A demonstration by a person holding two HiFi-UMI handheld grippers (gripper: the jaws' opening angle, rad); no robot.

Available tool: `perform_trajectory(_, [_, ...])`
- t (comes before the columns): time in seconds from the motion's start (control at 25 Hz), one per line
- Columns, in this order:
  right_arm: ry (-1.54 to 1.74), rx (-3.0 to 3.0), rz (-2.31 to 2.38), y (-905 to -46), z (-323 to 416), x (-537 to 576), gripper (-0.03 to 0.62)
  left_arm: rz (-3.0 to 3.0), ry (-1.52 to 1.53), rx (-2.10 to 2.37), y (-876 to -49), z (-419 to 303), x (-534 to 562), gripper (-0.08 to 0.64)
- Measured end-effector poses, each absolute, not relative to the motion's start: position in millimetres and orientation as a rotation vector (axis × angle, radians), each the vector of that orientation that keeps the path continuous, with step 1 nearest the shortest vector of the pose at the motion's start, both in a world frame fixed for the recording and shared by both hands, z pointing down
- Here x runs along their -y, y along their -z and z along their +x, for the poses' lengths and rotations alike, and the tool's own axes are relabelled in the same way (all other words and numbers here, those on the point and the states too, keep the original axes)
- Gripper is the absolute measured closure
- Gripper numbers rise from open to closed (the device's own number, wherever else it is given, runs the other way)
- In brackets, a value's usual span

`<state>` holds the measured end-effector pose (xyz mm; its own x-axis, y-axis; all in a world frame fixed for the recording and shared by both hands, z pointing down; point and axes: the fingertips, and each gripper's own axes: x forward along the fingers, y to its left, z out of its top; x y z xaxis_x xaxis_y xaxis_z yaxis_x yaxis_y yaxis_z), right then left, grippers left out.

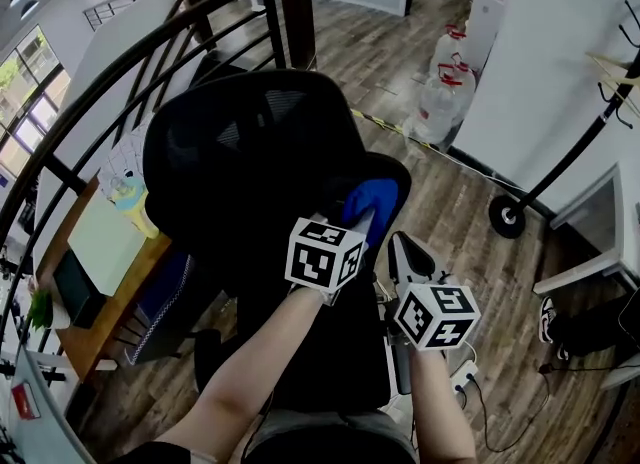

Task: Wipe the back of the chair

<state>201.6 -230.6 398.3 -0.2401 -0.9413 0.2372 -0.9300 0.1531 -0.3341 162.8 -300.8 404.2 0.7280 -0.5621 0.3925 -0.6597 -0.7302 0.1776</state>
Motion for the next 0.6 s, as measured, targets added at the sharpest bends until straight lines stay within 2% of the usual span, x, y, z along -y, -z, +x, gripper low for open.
perform_trajectory(0.6, [0.67, -2.524, -1.776, -400.2, 134.5, 252.4, 0.561, 2.543, -0.437, 1.104, -408.1, 90.7, 313.5, 0.486])
